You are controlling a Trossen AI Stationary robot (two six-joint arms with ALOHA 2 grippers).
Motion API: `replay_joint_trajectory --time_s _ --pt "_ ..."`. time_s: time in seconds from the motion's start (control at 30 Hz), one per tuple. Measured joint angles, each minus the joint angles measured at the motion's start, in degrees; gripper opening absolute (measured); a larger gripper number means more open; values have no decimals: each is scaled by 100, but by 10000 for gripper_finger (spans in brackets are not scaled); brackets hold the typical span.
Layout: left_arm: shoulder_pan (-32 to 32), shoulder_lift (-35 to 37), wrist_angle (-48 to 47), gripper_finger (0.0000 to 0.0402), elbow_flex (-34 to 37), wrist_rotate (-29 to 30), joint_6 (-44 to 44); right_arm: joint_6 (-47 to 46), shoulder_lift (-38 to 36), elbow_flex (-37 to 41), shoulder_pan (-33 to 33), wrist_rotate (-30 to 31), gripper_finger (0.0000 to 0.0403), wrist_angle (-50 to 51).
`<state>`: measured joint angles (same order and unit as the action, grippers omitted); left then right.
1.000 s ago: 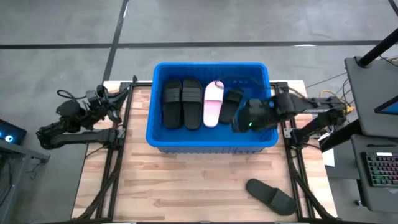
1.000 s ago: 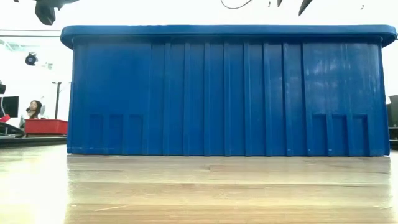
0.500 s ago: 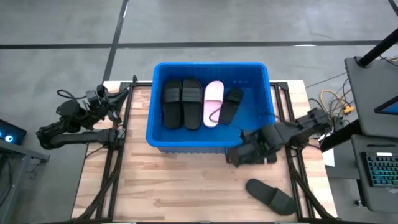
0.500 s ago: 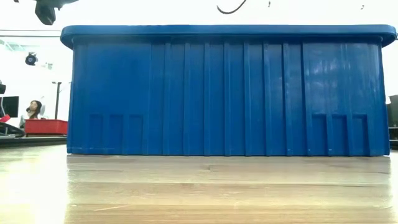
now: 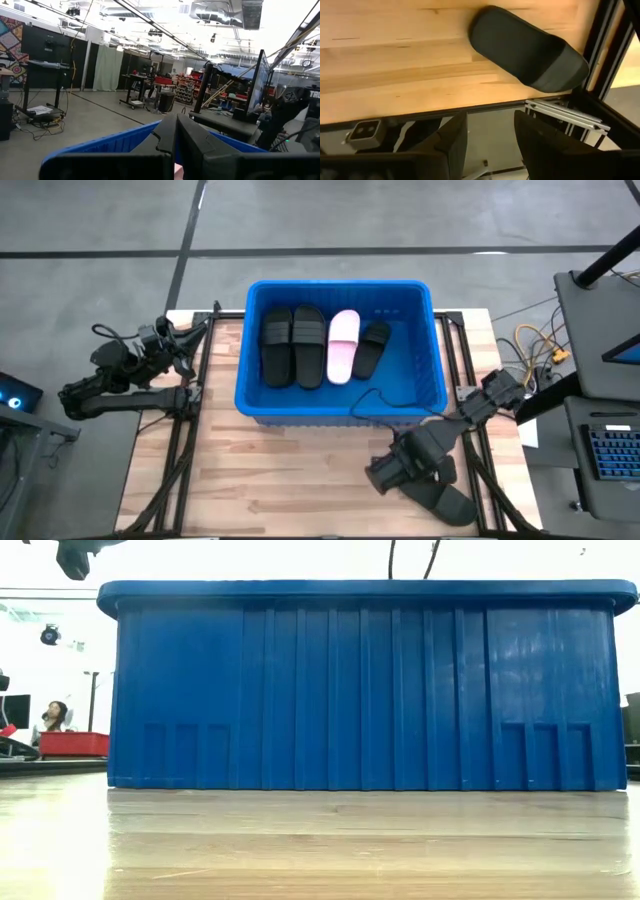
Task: Pick and place slides into bin
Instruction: Put the black slide into the blue bin
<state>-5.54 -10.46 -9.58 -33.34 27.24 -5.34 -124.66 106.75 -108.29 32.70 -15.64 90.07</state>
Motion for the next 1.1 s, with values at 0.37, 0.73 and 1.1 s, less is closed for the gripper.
replay_joint_trajectory --time_s 0.37,0.73,1.1 --pt "0 0 -2 0 3 -7 21 -336 324 341 474 -638 134 -2" --pt "0 0 -4 0 85 -2 21 -142 878 723 816 -934 163 -15" --pt "0 0 -2 0 92 2 8 -127 1345 1199 904 -879 213 -16"
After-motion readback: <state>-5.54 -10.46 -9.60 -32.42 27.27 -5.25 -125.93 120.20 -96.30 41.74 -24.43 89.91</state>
